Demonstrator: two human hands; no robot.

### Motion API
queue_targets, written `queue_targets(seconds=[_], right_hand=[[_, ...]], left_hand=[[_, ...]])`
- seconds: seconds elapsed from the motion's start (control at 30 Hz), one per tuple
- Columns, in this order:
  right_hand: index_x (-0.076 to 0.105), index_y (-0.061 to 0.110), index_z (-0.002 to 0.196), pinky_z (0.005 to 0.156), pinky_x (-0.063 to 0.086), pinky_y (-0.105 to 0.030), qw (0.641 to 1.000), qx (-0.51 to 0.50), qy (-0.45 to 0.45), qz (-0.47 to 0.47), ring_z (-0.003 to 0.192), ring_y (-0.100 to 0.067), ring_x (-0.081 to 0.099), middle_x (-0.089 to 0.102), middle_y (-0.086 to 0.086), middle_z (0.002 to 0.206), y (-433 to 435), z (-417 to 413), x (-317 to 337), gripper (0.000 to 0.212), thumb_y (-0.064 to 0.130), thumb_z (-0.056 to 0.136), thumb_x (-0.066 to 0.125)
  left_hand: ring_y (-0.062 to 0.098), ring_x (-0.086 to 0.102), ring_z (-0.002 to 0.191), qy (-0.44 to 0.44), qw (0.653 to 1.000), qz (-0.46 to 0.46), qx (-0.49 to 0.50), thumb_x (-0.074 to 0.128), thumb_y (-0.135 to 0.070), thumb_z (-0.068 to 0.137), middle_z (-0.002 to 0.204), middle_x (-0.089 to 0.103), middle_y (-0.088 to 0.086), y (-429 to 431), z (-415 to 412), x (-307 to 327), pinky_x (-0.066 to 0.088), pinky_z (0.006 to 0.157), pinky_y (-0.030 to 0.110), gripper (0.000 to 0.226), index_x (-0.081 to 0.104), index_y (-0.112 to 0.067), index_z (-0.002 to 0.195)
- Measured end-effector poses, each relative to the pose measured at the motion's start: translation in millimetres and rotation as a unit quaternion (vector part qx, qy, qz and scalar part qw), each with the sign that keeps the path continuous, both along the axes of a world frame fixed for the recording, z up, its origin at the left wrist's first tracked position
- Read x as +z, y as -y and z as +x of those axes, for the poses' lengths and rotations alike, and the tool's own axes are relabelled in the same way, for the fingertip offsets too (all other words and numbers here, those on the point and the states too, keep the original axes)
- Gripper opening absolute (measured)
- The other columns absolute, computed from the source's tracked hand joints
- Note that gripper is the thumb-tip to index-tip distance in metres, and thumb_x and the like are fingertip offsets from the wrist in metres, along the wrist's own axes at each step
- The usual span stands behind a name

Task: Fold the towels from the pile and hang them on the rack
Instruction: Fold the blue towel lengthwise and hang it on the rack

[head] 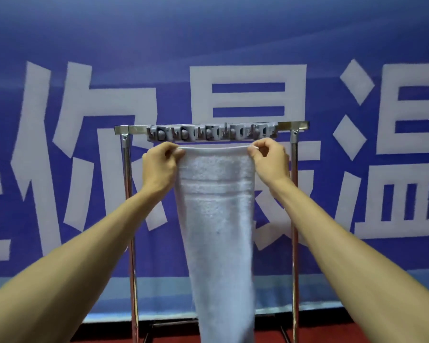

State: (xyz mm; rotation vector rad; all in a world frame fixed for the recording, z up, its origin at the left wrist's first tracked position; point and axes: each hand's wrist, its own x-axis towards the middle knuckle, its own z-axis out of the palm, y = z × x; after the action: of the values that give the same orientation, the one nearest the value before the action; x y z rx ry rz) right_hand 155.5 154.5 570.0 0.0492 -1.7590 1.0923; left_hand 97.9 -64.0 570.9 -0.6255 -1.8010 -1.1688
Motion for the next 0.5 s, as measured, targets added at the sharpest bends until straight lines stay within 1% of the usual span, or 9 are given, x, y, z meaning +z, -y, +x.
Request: queue_targets(seconds=[0.07, 0.13, 0.17, 0.23, 0.27, 0.33, 0.43, 0.5], right_hand=[[0.066, 0.015, 0.094, 0.067, 0.047, -0.02, 1.0, -0.008, -0.003, -0.008, 0.08, -0.009, 0.06, 0.066, 0.003, 0.086, -1.6, 0.7, -1.8, 0.006, 0.017, 0.091, 0.062], [0.068, 0.015, 0.093, 0.072, 0.049, -0.025, 1.0, -0.023, 0.014, -0.012, 0.082, -0.013, 0.061, 0.068, 0.001, 0.089, -4.7, 1.5, -5.2, 0.007, 0.018, 0.09, 0.063], [0.068, 0.014, 0.093, 0.073, 0.049, -0.026, 0.999, -0.025, 0.019, -0.012, 0.083, -0.012, 0.061, 0.068, 0.001, 0.089, -7.0, 1.0, -7.3, 0.008, 0.019, 0.09, 0.063], [0.069, 0.014, 0.093, 0.073, 0.051, -0.027, 0.999, -0.017, 0.034, -0.014, 0.081, -0.011, 0.061, 0.068, 0.002, 0.088, -10.4, -1.5, -11.7, 0.008, 0.019, 0.09, 0.063], [0.068, 0.015, 0.091, 0.073, 0.053, -0.03, 0.999, -0.006, 0.045, -0.019, 0.08, -0.012, 0.062, 0.068, 0.002, 0.086, -12.1, -2.7, -14.8, 0.006, 0.02, 0.089, 0.064], [0.068, 0.018, 0.085, 0.072, 0.057, -0.036, 0.997, 0.025, 0.071, -0.023, 0.08, -0.016, 0.065, 0.069, 0.001, 0.084, -15.5, -4.8, -25.0, 0.003, 0.02, 0.088, 0.066], [0.069, 0.016, 0.088, 0.067, 0.059, -0.033, 0.99, 0.061, 0.12, -0.032, 0.081, -0.016, 0.066, 0.07, -0.002, 0.088, -21.1, -8.5, -51.4, 0.004, 0.016, 0.088, 0.066], [0.071, 0.014, 0.09, 0.065, 0.058, -0.03, 0.984, 0.069, 0.164, -0.034, 0.078, -0.016, 0.067, 0.071, -0.003, 0.087, -25.1, -13.9, -77.4, 0.006, 0.016, 0.088, 0.066]], left_hand=[[0.011, 0.059, 0.079, 0.008, 1.0, -0.002, -0.002, 0.063, -0.017, 0.09, 0.093, 0.073, 0.008, -0.6, 2.5, 2.5, 0.04, 0.067, 0.015, 0.018, 0.073, -0.005, 0.097], [0.011, 0.061, 0.081, 0.018, 1.0, -0.021, -0.004, 0.064, -0.02, 0.089, 0.093, 0.073, 0.007, -1.4, 3.8, 2.1, 0.045, 0.072, 0.022, 0.019, 0.074, -0.006, 0.098], [0.011, 0.061, 0.081, 0.023, 0.999, -0.028, -0.008, 0.064, -0.02, 0.09, 0.093, 0.073, 0.006, -1.8, 3.8, 0.5, 0.046, 0.073, 0.023, 0.018, 0.073, -0.007, 0.098], [0.01, 0.06, 0.081, 0.041, 0.998, -0.046, -0.011, 0.063, -0.022, 0.09, 0.09, 0.071, 0.001, -1.3, 2.9, -5.2, 0.045, 0.072, 0.022, 0.018, 0.073, -0.008, 0.097], [0.01, 0.06, 0.081, 0.053, 0.997, -0.054, -0.011, 0.062, -0.023, 0.091, 0.088, 0.069, -0.001, -0.4, 1.3, -9.5, 0.043, 0.07, 0.021, 0.019, 0.073, -0.009, 0.097], [0.011, 0.059, 0.079, 0.081, 0.994, -0.062, -0.026, 0.061, -0.024, 0.091, 0.087, 0.069, -0.002, 1.5, -4.7, -21.6, 0.047, 0.066, 0.023, 0.018, 0.073, -0.01, 0.096], [0.014, 0.06, 0.076, 0.14, 0.986, -0.06, -0.07, 0.061, -0.022, 0.092, 0.085, 0.068, 0.002, 3.0, -13.3, -48.6, 0.058, 0.066, 0.035, 0.014, 0.071, -0.013, 0.092], [0.017, 0.061, 0.075, 0.179, 0.978, -0.067, -0.088, 0.061, -0.02, 0.092, 0.086, 0.067, 0.005, 2.2, -18.2, -73.7, 0.059, 0.061, 0.032, 0.013, 0.07, -0.011, 0.092]])
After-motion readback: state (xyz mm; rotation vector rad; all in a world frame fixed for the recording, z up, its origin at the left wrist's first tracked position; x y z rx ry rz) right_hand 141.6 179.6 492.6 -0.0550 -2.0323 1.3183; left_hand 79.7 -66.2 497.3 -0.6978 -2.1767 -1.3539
